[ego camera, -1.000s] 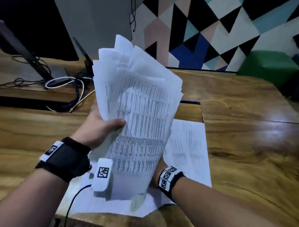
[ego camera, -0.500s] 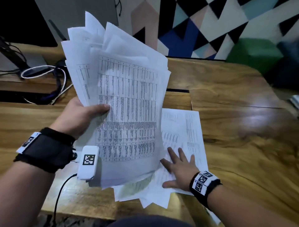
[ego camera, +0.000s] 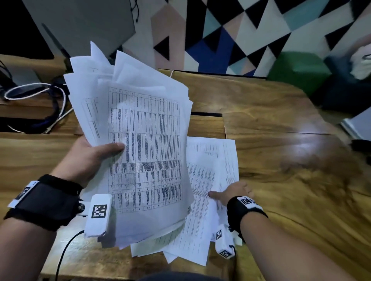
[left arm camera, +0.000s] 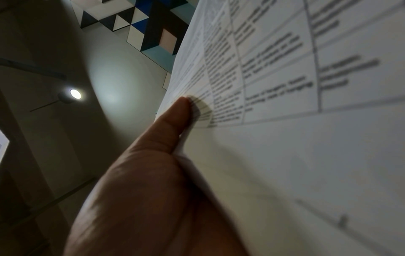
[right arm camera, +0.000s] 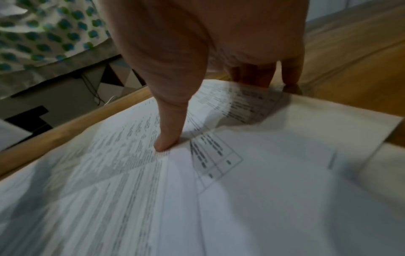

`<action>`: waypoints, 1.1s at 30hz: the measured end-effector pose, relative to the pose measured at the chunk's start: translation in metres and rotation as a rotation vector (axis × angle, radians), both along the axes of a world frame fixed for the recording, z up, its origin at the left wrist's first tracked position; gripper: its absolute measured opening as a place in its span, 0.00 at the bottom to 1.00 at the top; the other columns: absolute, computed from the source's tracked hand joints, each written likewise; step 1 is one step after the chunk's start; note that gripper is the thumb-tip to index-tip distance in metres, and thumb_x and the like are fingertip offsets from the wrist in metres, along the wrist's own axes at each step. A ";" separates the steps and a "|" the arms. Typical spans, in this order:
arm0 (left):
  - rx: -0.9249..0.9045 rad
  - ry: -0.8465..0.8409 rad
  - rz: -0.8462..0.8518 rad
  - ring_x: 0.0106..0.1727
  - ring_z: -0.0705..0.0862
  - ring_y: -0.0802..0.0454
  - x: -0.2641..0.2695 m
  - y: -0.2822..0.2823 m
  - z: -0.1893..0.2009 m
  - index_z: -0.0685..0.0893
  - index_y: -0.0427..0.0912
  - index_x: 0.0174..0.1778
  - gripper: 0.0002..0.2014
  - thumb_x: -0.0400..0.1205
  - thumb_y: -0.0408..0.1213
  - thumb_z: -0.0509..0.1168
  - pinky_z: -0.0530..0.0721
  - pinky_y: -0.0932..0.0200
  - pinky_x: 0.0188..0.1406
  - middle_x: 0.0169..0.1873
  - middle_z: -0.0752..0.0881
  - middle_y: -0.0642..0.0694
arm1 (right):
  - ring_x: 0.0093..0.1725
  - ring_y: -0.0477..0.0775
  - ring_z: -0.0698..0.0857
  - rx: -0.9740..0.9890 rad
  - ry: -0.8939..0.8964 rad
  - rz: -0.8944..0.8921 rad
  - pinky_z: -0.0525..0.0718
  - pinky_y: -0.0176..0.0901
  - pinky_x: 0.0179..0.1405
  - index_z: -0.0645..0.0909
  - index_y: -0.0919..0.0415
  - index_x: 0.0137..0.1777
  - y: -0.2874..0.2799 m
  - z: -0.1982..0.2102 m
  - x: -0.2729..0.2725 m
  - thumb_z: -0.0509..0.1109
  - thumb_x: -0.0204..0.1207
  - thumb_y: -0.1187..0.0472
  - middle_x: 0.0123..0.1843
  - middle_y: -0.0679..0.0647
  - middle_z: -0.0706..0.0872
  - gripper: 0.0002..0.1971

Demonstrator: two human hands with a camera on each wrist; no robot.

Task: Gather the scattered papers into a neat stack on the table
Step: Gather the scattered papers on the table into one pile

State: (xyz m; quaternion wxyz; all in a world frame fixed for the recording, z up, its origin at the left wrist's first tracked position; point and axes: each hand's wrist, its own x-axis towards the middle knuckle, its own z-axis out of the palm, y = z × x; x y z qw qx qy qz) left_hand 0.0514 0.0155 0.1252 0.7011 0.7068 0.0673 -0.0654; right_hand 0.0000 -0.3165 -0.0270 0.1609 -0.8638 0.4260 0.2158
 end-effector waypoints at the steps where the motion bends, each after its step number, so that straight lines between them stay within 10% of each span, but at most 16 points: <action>1: 0.001 0.006 0.004 0.38 0.92 0.48 -0.001 0.001 -0.002 0.87 0.36 0.49 0.10 0.76 0.21 0.67 0.90 0.57 0.34 0.39 0.94 0.44 | 0.70 0.65 0.72 0.030 0.009 -0.012 0.77 0.57 0.65 0.62 0.67 0.70 -0.002 -0.006 0.003 0.80 0.41 0.27 0.71 0.63 0.72 0.63; 4: 0.006 0.025 0.020 0.39 0.92 0.46 0.000 0.003 -0.008 0.87 0.36 0.51 0.11 0.76 0.21 0.68 0.90 0.56 0.34 0.42 0.93 0.42 | 0.55 0.62 0.84 0.113 -0.054 0.031 0.87 0.54 0.52 0.76 0.60 0.56 -0.006 -0.010 0.007 0.82 0.36 0.32 0.55 0.56 0.86 0.49; 8: 0.000 0.063 0.046 0.40 0.92 0.43 0.002 0.010 -0.018 0.87 0.36 0.52 0.13 0.74 0.21 0.69 0.91 0.51 0.38 0.44 0.93 0.40 | 0.43 0.59 0.86 0.302 -0.229 0.001 0.86 0.45 0.41 0.80 0.62 0.46 -0.003 0.015 0.013 0.78 0.66 0.58 0.45 0.56 0.87 0.14; 13: 0.012 0.180 0.102 0.37 0.92 0.42 0.004 0.017 -0.038 0.87 0.35 0.51 0.10 0.75 0.22 0.69 0.92 0.46 0.37 0.44 0.92 0.37 | 0.39 0.56 0.89 0.611 -0.296 -0.151 0.88 0.46 0.42 0.81 0.60 0.41 0.020 -0.001 0.007 0.85 0.57 0.58 0.40 0.53 0.90 0.17; 24: 0.041 0.377 0.180 0.34 0.92 0.39 -0.005 0.025 -0.076 0.85 0.29 0.55 0.12 0.76 0.25 0.71 0.90 0.48 0.36 0.43 0.92 0.33 | 0.43 0.59 0.85 0.794 -0.366 -0.240 0.82 0.42 0.44 0.82 0.65 0.49 0.051 0.001 0.012 0.75 0.71 0.63 0.38 0.53 0.85 0.10; 28: 0.037 0.420 0.175 0.40 0.91 0.40 -0.012 0.025 -0.082 0.84 0.29 0.58 0.14 0.76 0.25 0.70 0.88 0.46 0.45 0.49 0.90 0.31 | 0.51 0.60 0.88 0.832 -0.345 -0.249 0.86 0.49 0.55 0.83 0.70 0.56 0.054 -0.008 0.013 0.82 0.65 0.60 0.50 0.60 0.90 0.22; 33: -0.096 0.477 0.146 0.39 0.92 0.35 -0.016 0.026 -0.074 0.84 0.28 0.59 0.15 0.77 0.25 0.68 0.83 0.32 0.58 0.49 0.90 0.29 | 0.46 0.56 0.87 0.681 -0.420 -0.146 0.83 0.42 0.45 0.86 0.65 0.51 0.030 -0.005 0.011 0.73 0.71 0.68 0.46 0.57 0.89 0.09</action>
